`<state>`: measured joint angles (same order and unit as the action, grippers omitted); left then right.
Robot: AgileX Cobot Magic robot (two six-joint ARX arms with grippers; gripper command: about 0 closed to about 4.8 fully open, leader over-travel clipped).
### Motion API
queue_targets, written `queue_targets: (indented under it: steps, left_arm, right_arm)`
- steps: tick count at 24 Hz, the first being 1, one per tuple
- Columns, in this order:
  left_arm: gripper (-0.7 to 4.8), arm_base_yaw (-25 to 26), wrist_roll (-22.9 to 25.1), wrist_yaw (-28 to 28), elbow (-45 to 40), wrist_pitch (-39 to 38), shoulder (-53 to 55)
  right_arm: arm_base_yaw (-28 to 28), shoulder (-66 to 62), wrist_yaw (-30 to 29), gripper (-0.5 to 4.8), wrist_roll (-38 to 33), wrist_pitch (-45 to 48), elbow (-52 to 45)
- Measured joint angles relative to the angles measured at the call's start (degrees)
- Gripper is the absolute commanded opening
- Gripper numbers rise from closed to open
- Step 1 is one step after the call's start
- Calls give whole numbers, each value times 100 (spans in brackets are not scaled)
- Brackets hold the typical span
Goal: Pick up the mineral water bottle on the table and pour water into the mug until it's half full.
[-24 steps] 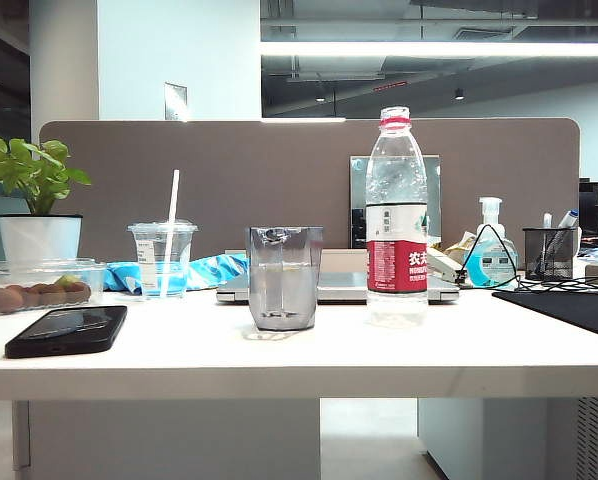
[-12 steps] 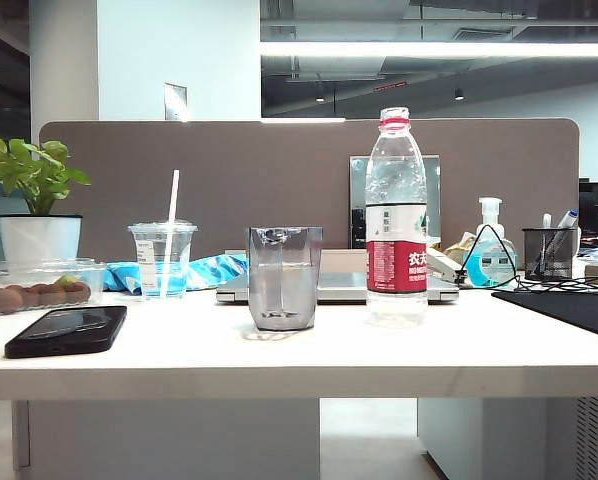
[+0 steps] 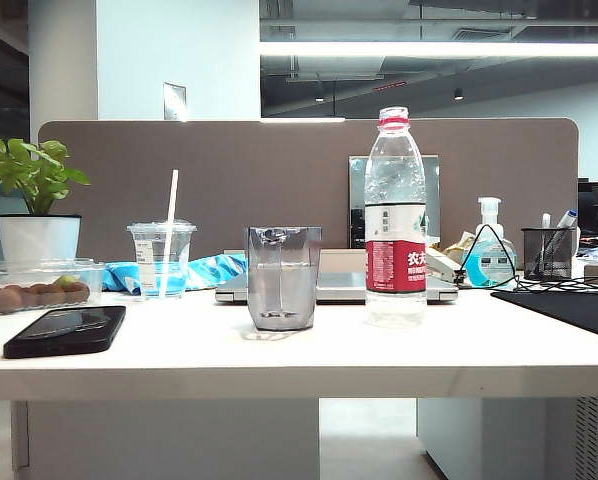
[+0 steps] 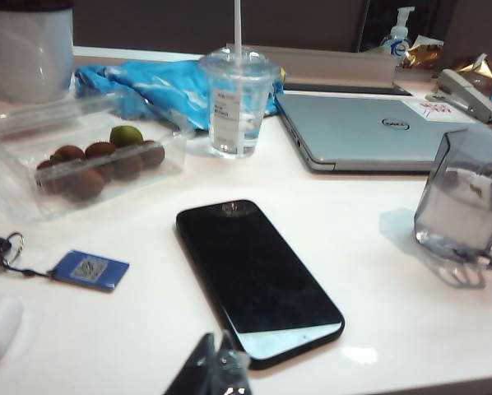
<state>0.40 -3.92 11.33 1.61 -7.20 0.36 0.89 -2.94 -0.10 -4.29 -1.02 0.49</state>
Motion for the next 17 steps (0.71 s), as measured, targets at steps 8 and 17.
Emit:
queue_targets:
  steps: [8, 17]
  left_arm:
    - [-4, -4, 2, -568, -140, 138, 2]
    - [-4, -7, 24, -887, -140, 551, 2]
  right_arm:
    - [0, 0, 0, -1, 0, 0, 0]
    - [0, 0, 0, -1, 0, 0, 0]
